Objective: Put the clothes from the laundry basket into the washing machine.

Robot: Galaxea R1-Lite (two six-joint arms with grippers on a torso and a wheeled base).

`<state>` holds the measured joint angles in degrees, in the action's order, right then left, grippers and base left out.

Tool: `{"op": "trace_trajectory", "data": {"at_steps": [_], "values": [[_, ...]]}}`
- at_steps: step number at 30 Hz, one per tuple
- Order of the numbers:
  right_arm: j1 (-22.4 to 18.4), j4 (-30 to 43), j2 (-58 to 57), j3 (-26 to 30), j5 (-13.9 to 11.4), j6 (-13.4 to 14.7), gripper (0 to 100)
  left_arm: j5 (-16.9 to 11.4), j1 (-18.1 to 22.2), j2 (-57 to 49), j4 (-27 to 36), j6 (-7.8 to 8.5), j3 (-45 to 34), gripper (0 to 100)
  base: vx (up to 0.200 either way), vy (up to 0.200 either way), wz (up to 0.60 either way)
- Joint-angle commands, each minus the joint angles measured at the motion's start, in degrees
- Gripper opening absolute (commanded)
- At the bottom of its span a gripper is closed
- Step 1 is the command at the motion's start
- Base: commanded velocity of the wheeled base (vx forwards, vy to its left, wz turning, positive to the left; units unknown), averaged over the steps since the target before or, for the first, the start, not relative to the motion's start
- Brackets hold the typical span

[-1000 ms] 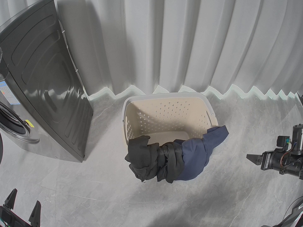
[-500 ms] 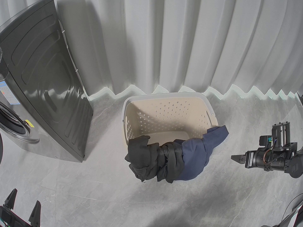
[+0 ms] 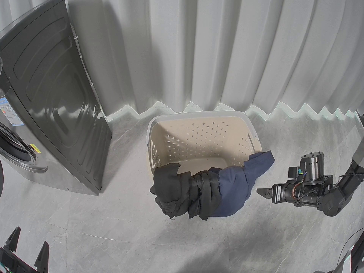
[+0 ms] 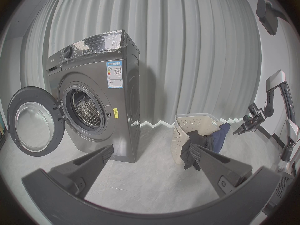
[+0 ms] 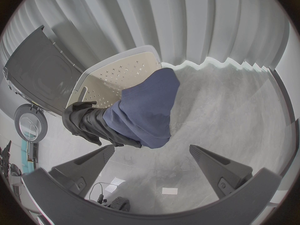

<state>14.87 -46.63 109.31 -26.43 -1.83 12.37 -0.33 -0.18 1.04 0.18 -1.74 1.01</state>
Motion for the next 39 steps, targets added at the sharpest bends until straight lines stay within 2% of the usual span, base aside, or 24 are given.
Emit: {"op": "trace_trajectory", "data": {"at_steps": [1, 13, 18, 37, 38, 39], "values": [[1.2, -0.4, 5.5, -2.2, -0.1, 0.2, 100, 0.0, 0.0, -1.0, 0.0, -0.01, -0.9, 100, 0.0, 0.0, 0.0], [3.3, -3.6, 13.8, -9.4, 0.1, 0.1, 100, 0.0, 0.0, -1.0, 0.0, -0.01, -0.9, 100, 0.0, 0.0, 0.0], [3.4, -3.6, 15.7, -11.9, 1.8, 0.0, 100, 0.0, 0.0, -1.0, 0.0, -0.01, -0.9, 100, 0.0, 0.0, 0.0], [3.9, -3.7, 20.9, -19.1, 1.8, 0.1, 100, 0.0, 0.0, -1.0, 0.0, -0.01, -0.9, 100, 0.0, 0.0, 0.0], [4.0, -3.7, 20.9, -19.5, 1.8, 0.1, 0, 0.0, 0.0, -1.0, 0.0, -0.01, -0.9, 100, 0.0, 0.0, 0.0], [4.1, -3.7, 20.9, -19.8, 1.8, 0.1, 0, 0.0, 0.0, -1.0, 0.0, -0.01, -0.9, 100, 0.0, 0.0, 0.0]]}}
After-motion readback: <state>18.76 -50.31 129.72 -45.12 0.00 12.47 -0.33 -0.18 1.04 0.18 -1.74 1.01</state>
